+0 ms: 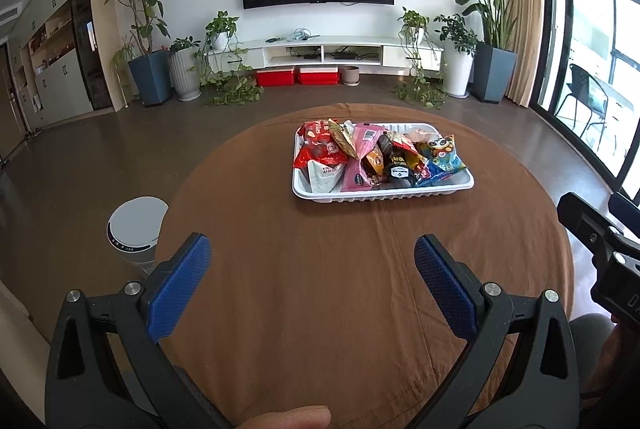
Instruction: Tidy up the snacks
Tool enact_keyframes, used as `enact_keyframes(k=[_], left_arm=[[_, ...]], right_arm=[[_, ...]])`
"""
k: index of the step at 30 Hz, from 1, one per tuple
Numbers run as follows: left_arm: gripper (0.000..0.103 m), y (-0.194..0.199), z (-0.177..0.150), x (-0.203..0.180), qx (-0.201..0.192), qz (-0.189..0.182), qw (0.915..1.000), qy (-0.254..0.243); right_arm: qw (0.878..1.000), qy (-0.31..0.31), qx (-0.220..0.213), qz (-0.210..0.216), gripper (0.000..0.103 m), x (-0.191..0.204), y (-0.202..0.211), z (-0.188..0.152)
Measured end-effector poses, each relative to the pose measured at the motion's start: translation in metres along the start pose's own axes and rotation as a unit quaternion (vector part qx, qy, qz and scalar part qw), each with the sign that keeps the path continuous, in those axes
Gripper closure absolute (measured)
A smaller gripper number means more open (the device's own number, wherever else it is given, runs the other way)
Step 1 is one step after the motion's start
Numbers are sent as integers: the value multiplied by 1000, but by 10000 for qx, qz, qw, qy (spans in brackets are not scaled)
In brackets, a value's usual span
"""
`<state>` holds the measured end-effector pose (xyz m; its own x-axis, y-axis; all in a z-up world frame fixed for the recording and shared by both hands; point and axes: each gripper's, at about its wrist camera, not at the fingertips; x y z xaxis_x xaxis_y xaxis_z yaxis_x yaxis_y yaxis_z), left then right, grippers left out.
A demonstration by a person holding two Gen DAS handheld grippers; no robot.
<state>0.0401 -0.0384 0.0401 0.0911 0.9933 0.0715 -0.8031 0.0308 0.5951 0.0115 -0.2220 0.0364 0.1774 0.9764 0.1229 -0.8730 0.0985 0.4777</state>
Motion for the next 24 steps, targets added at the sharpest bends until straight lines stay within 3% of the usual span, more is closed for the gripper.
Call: enact_keyframes(k=[24], left_arm=[[0, -36, -11, 5, 494, -130, 9987, 61]], right_arm=[[9978, 361, 527, -181, 0, 12, -18, -24]])
Point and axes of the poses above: each gripper's, at about its wrist camera, not at the fingertips, and y roughly against the way its jaws point, x to its left, z to its top, and after that the axes turned 3 degrees about -y, right-handed
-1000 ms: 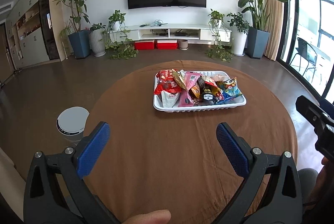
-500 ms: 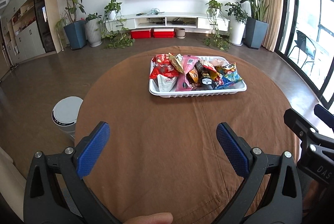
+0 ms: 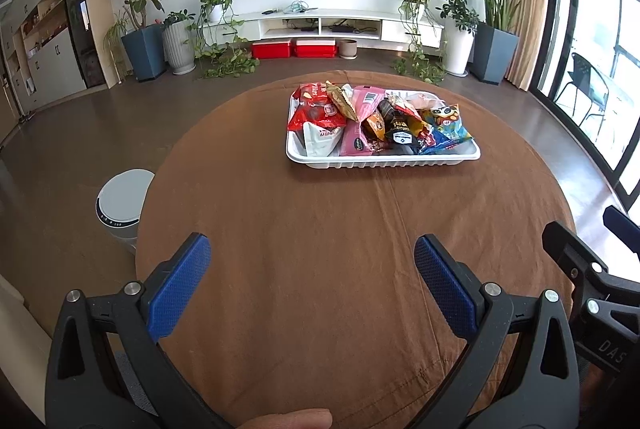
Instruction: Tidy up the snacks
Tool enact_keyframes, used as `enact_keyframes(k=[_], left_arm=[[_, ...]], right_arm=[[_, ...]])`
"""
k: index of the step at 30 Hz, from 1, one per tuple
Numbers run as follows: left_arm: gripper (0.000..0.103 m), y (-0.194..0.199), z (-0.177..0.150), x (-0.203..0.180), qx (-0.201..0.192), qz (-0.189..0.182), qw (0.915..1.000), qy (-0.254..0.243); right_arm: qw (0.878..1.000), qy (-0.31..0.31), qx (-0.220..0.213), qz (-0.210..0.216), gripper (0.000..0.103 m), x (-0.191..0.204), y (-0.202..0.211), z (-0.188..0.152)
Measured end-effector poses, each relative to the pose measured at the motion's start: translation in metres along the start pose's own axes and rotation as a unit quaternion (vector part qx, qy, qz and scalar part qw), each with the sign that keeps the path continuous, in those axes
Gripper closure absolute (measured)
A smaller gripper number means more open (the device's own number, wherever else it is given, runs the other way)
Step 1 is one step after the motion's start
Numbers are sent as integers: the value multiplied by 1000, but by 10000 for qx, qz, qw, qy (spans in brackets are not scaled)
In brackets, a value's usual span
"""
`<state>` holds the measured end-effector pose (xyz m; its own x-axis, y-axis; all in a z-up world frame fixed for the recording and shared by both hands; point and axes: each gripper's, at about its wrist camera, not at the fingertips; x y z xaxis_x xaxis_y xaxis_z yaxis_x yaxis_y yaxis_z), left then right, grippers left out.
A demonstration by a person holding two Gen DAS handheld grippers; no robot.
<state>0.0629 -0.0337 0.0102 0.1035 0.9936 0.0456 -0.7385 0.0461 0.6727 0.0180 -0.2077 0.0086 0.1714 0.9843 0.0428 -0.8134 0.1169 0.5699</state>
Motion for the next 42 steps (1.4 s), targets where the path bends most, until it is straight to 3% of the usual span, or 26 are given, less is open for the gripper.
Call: enact_keyframes(k=[42], left_arm=[[0, -7, -4, 0, 42, -24, 10000, 6]], right_arm=[[9998, 79, 181, -11, 0, -1, -5, -9]])
Point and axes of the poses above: each gripper's, at about its wrist camera, not at the fingertips, and y roughly against the way its jaws point, x to its left, z to its top, and after that the axes turned 3 degrees about -y, right-handed
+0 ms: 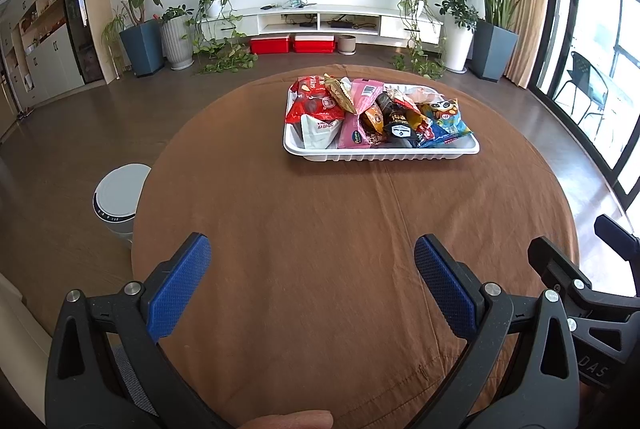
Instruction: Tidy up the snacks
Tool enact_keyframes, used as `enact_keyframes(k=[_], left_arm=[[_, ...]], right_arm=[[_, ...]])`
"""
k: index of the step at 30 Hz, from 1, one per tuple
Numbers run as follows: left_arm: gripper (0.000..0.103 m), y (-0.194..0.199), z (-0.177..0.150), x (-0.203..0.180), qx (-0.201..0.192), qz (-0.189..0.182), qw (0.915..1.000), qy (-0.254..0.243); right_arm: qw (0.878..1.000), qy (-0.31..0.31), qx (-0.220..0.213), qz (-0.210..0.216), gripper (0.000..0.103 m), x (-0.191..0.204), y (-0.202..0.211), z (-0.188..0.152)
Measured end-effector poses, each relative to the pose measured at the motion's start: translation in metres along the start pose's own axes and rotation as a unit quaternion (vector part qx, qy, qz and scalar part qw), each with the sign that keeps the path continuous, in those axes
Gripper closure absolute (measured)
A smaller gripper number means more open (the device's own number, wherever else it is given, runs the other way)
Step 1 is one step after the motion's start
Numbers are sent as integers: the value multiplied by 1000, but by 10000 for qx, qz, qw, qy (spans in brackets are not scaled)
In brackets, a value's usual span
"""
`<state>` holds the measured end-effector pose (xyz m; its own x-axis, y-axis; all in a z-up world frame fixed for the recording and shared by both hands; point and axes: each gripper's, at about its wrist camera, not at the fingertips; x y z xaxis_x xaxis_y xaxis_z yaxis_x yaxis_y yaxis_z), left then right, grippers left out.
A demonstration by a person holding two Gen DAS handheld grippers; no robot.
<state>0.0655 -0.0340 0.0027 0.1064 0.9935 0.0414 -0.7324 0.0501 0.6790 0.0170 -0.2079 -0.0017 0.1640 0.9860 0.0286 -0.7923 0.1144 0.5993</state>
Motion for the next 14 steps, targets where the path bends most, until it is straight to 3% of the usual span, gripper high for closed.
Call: enact_keyframes(k=[14], left_arm=[[0, -4, -7, -5, -79, -74, 9999, 7]], right_arm=[[9999, -18, 126, 42, 0, -5, -6, -11]])
Point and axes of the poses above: each gripper's, at about its wrist camera, not at the fingertips, and y roughly against the way its jaws point, x to its left, z to its top, and after that the axes turned 3 degrees about -y, right-handed
